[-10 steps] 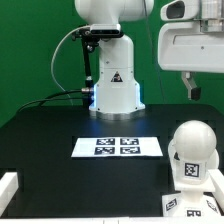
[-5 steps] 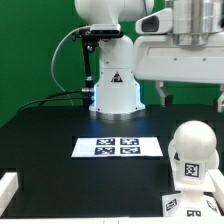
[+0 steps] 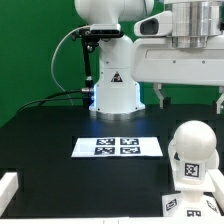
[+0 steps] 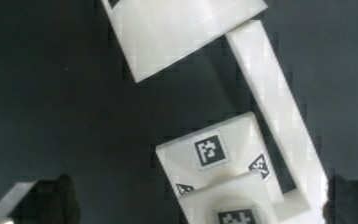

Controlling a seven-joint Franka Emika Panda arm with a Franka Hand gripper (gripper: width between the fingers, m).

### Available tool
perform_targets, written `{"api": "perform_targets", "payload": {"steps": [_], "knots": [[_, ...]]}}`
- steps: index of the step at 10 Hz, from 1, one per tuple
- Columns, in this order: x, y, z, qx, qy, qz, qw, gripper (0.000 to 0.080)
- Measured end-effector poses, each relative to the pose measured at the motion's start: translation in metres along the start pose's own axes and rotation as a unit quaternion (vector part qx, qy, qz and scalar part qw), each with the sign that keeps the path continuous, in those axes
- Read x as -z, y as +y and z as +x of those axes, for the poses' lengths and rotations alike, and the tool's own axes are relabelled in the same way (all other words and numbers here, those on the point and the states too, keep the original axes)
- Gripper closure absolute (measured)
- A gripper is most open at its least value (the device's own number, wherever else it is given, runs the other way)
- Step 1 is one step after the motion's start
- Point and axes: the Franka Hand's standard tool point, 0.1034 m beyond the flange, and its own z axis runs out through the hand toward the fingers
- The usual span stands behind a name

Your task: Assemble lamp

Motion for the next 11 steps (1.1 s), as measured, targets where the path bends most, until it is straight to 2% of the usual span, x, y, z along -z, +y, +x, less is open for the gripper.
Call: {"api": "perform_targets", "payload": {"steps": [1,2,4,7,9,10,11], "knots": [[-0.004,0.009,0.003,0.025,-0.009,0.006,1.0,0.0101],[-0.003,0.016,0.006,0.038,-0.014,0.004,0.999,0.0101],[-0.003,0.011,0.004,0.059,-0.006,-0.004,0.998,0.0101],[-0.004,0.013,0.005,0.058,-0.006,-0.005,0.998,0.0101],[-0.017,0.023,0.002,0.072,-0.034,0.017,0.997,0.0101],[-0.02,0.027,-0.005,0.054,-0.074,0.02,0.996,0.0101],[-0.02,0.026,-0.003,0.053,-0.08,0.018,0.995,0.0101]]}}
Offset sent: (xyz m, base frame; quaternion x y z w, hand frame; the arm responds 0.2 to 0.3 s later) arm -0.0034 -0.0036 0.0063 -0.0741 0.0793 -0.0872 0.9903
